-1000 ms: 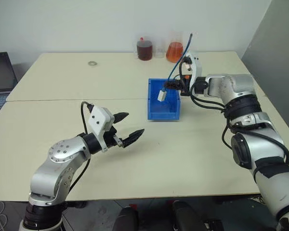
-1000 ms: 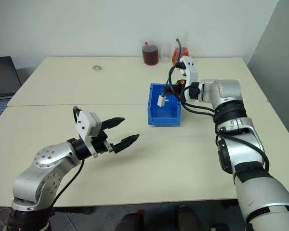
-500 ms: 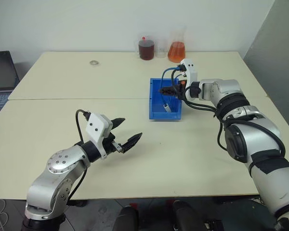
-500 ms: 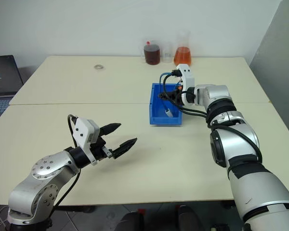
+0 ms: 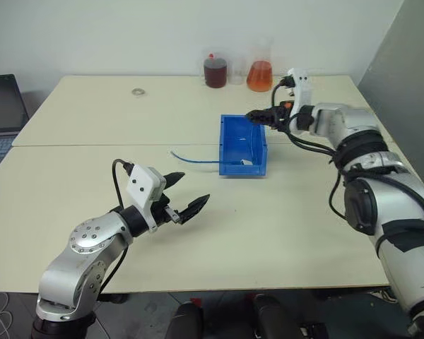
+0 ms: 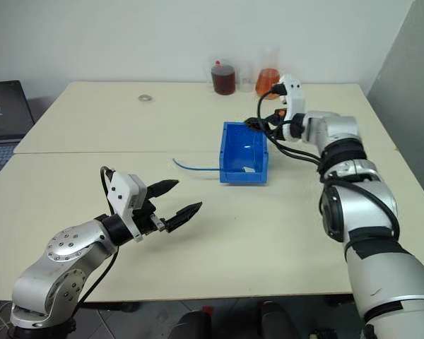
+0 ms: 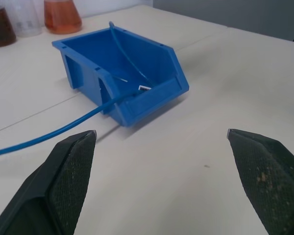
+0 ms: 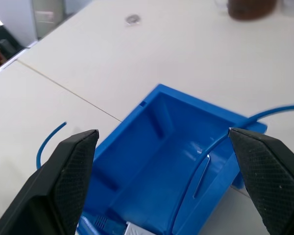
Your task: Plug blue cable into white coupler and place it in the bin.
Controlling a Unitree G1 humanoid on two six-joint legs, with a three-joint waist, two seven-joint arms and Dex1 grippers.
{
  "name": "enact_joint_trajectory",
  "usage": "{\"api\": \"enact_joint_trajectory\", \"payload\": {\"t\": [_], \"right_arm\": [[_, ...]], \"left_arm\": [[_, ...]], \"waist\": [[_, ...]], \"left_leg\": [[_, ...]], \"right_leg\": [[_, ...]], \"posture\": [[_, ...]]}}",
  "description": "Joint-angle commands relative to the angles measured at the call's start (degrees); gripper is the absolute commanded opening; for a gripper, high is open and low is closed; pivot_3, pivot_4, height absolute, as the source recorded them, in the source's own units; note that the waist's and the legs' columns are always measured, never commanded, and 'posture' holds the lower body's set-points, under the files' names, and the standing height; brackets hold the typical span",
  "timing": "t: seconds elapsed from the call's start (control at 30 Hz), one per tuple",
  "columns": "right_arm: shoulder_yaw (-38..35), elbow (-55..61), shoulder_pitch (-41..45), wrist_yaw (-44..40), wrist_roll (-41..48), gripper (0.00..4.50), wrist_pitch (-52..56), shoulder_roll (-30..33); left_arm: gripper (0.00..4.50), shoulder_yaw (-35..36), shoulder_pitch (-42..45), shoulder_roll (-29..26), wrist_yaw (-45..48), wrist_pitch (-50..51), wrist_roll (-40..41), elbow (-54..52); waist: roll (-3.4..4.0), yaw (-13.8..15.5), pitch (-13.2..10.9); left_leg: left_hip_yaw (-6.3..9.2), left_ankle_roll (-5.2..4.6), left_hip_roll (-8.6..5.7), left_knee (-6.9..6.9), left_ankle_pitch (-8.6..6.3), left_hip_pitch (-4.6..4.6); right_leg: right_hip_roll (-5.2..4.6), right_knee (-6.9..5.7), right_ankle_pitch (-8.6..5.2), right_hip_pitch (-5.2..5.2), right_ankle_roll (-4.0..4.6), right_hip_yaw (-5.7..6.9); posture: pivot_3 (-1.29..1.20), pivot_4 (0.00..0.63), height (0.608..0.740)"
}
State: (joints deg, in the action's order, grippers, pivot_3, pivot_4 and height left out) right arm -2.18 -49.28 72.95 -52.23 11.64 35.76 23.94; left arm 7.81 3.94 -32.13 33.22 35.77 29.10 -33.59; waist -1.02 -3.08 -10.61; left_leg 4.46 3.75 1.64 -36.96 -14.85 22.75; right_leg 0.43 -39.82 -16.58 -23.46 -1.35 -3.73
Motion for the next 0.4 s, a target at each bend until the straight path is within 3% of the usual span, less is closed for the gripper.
{"api": "enact_joint_trajectory", "payload": {"t": [0.03, 0.1, 0.2, 0.3, 0.4], "right_arm": [[1.5, 39.5, -19.7, -2.2, 5.5, 4.49, 8.8, 5.1], [0.2, 56.1, -31.5, 0.6, 7.2, 4.49, 11.2, 6.7], [-1.8, 71.3, -45.1, 3.8, 8.5, 4.49, 13.1, 8.3], [-5.2, 79.1, -54.6, 7.2, 9.1, 4.49, 14.2, 9.4], [-7.2, 81.0, -57.6, 10.8, 9.5, 4.49, 15.2, 8.8]], "left_arm": [[4.50, 5.9, -2.6, -0.2, -2.9, 0.7, 1.3, -3.2], [4.50, 9.2, -3.6, 1.0, -6.9, 3.8, 2.3, -3.4], [4.50, 12.0, -4.6, 0.3, -10.3, 7.4, 1.7, -3.5], [4.50, 15.3, -5.0, -2.6, -9.5, 9.1, 2.0, -1.6], [4.50, 16.5, -5.3, -5.6, -5.8, 9.2, 3.4, 1.2]], "waist": [[0.00, 0.5, 0.0], [0.03, 1.0, 0.0], [0.07, 1.1, 0.0], [0.04, 1.0, 0.0], [0.02, 1.1, 0.0]], "left_leg": [[0.07, 0.01, 0.01, 0.00, 0.00, 0.05], [0.11, 0.02, 0.00, 0.04, -0.02, 0.08], [0.16, 0.03, 0.02, 0.01, -0.02, 0.16], [0.09, 0.05, -0.04, -0.08, -0.01, -0.01], [0.04, 0.06, 0.00, -0.09, 0.00, -0.31]], "right_leg": [[-0.02, 0.02, 0.00, 0.00, 0.00, 0.06], [-0.04, 0.08, 0.00, -0.02, 0.00, 0.06], [-0.10, 0.10, -0.02, -0.06, -0.01, 0.06], [-0.05, -0.04, -0.02, 0.05, -0.04, 0.01], [0.08, -0.02, -0.05, 0.26, -0.18, -0.04]], "posture": [[0.00, 0.150, 0.740], [0.00, 0.150, 0.740], [0.00, 0.150, 0.740], [0.00, 0.150, 0.740], [0.00, 0.150, 0.740]]}}
